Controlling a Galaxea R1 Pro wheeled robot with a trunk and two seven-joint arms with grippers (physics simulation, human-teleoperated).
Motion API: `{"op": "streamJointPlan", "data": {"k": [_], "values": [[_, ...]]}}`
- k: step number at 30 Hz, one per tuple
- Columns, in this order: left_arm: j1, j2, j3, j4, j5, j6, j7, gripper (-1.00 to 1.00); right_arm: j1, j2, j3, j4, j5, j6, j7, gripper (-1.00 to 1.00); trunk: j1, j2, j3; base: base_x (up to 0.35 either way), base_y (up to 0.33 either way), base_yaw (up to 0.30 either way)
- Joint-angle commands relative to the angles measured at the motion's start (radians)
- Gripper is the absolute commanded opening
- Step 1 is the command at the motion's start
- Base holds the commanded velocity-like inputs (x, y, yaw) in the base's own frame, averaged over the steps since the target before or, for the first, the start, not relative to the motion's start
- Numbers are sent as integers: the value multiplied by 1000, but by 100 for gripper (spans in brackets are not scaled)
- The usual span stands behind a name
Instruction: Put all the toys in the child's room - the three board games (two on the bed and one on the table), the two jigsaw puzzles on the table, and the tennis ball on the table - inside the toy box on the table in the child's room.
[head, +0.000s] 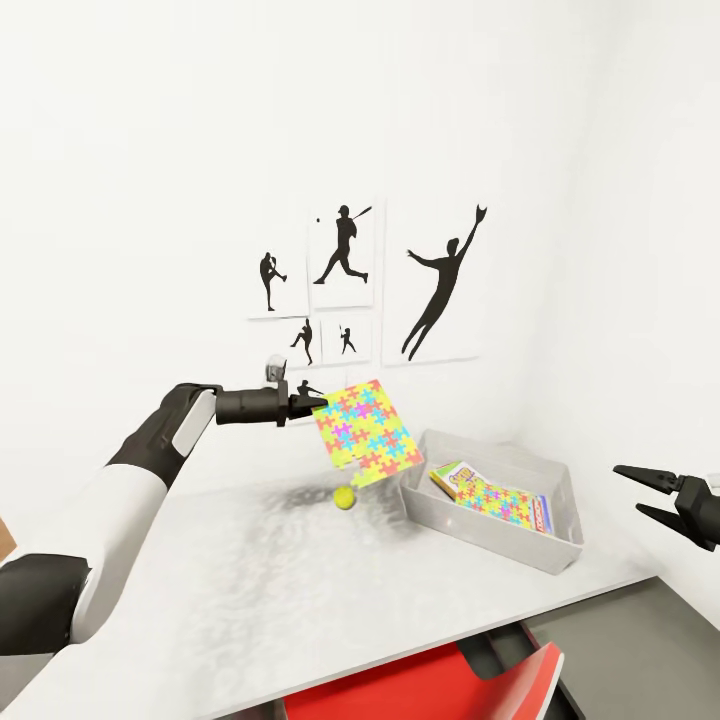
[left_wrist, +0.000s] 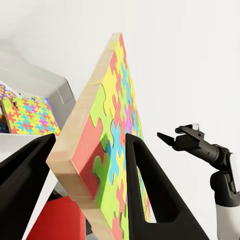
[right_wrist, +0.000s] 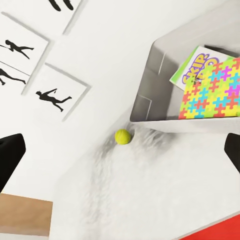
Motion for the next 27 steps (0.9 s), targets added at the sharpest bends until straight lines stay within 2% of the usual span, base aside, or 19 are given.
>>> {"op": "streamJointPlan", "data": {"k": [1, 6, 10, 14, 15, 17, 18, 20, 23, 27], "values": [[-1, 1, -3, 0, 0, 3, -1, -100, -1, 0, -1, 0, -10, 3, -10, 100, 0, -1, 0, 0, 0, 0], [-1, 3, -2, 0, 0, 3, -3, -100, -1, 0, -1, 0, -9, 1, -11, 100, 0, -1, 0, -20, 52, -17], [-1, 28, 2, -1, 4, 3, -4, -100, -1, 0, -1, 0, -9, -1, -12, 100, 0, -1, 4, -88, 46, -162], [-1, 35, 1, -2, 5, 3, -5, -100, -1, 11, 8, -1, -10, -3, -16, 100, 0, -1, 8, -17, 11, -204], [-1, 35, 0, -2, 5, 3, -5, -100, -1, 24, 21, -1, -8, -4, -17, 100, 0, -1, 10, -5, 8, -209], [-1, 34, -2, -2, 5, 3, -5, -100, -1, 70, 74, 6, 7, -5, -18, 100, 0, -1, 12, -3, 4, -210], [-1, 34, -2, -2, 5, 3, -5, -100, -1, 81, 87, 11, 14, -5, -18, 100, 0, -1, 13, -2, 3, -211], [-1, 34, -3, -2, 5, 3, -5, -100, -1, 122, 123, 26, 58, -6, -18, 100, 0, -1, 15, -1, 1, -194], [-1, 35, -3, -2, 5, 3, -5, -100, -1, 180, 144, 36, 140, -6, -11, 100, 0, -1, 17, 0, 0, -73], [-1, 38, -2, -2, 5, 3, -5, -100, -21, 197, 149, 38, 164, 0, -9, 100, 0, -1, 17, 0, 0, -14]]}}
